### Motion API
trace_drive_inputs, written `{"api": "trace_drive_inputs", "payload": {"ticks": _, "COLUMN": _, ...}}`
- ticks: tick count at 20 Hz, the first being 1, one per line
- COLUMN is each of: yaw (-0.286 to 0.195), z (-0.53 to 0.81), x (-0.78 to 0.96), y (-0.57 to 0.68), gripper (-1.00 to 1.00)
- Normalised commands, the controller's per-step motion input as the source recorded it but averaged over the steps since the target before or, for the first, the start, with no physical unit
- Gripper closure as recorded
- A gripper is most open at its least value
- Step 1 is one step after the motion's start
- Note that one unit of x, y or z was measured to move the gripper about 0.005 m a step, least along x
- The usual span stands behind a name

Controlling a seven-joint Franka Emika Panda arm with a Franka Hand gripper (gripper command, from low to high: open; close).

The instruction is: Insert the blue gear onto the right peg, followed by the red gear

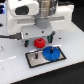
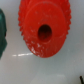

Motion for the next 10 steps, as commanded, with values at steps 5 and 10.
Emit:
{"api": "trace_drive_inputs", "payload": {"ticks": 5, "yaw": 0.0, "z": -0.12, "x": -0.07, "y": 0.0, "gripper": 1.0}}
{"api": "trace_drive_inputs", "payload": {"ticks": 10, "yaw": 0.0, "z": -0.1, "x": -0.04, "y": 0.02, "gripper": 1.0}}
